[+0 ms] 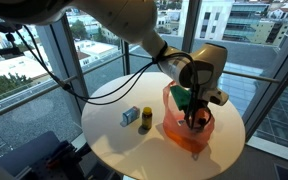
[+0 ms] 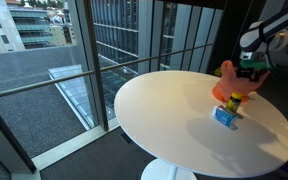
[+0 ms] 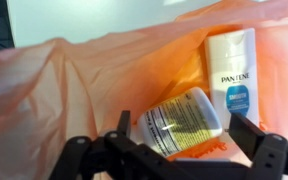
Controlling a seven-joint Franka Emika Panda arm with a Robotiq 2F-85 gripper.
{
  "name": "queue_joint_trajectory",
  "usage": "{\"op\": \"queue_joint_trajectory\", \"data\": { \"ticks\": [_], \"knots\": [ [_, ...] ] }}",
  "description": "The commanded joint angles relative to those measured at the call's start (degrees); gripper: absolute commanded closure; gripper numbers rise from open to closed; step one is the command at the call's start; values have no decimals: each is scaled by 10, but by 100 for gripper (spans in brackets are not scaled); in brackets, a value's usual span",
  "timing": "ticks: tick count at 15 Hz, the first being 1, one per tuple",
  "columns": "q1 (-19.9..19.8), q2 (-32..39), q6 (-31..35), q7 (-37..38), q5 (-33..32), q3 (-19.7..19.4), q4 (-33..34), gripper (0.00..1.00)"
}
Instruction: Take the white and orange bottle out of the plastic bag and put it on the table
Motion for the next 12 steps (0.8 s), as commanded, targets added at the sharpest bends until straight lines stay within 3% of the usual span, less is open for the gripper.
{"op": "queue_joint_trajectory", "data": {
  "ticks": [1,12],
  "knots": [
    [7,-4,-20,47,25,-12,4,0],
    [12,-8,-5,146,73,-24,-3,0]
  ]
}}
